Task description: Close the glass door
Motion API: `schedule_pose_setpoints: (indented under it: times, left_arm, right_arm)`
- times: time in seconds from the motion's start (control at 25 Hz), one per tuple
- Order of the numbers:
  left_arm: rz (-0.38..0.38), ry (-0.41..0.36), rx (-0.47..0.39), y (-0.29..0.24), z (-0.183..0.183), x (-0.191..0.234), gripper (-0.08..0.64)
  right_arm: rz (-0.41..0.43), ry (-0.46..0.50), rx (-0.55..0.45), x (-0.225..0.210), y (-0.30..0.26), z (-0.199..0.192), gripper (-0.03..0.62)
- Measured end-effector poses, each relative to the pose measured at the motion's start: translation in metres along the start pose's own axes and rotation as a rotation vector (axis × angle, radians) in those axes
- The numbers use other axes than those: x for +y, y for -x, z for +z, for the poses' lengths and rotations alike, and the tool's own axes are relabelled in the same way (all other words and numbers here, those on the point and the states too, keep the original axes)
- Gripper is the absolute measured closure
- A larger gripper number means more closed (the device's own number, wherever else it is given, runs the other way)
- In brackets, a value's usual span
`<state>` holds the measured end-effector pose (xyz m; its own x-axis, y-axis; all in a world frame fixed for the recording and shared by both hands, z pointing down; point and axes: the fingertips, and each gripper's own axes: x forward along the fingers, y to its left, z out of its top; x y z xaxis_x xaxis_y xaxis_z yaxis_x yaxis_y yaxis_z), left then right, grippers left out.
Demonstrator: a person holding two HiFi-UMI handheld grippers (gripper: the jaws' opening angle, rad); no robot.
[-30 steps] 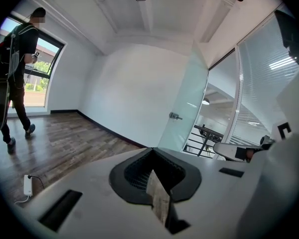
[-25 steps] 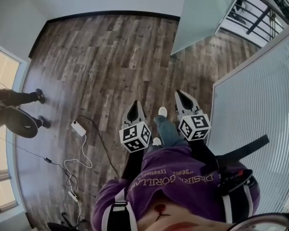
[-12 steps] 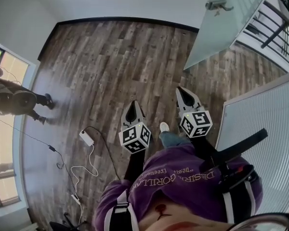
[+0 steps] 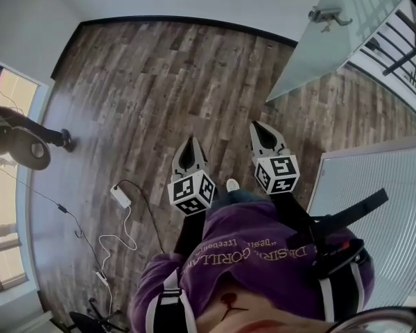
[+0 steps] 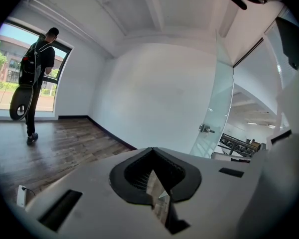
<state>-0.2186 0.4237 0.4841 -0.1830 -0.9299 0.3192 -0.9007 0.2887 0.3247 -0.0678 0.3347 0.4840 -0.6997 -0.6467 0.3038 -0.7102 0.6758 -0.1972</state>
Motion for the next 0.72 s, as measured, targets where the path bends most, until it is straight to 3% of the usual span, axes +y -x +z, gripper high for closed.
schedule_pose_setpoints:
  times: [0.24, 0.44, 0.72]
  left_arm:
    - [-0.014, -0.010, 0.013, -0.044, 0.009, 0.007, 0.558]
    - [-0.068, -0.024, 0.023, -0.100, 0.028, 0.017, 0.558]
    - [-0.100, -0.053, 0.012, -0.176, 0.085, 0.057, 0.558]
  right_arm:
    - [0.005, -0.046, -0.040, -0.016, -0.037, 0.012, 0.595]
    - [-0.009, -0.070, -0.060, -0.023, -0.086, 0.027, 0.595]
    - [-0.009, -0.061, -0.084, -0.012, -0.173, 0.070, 0.595]
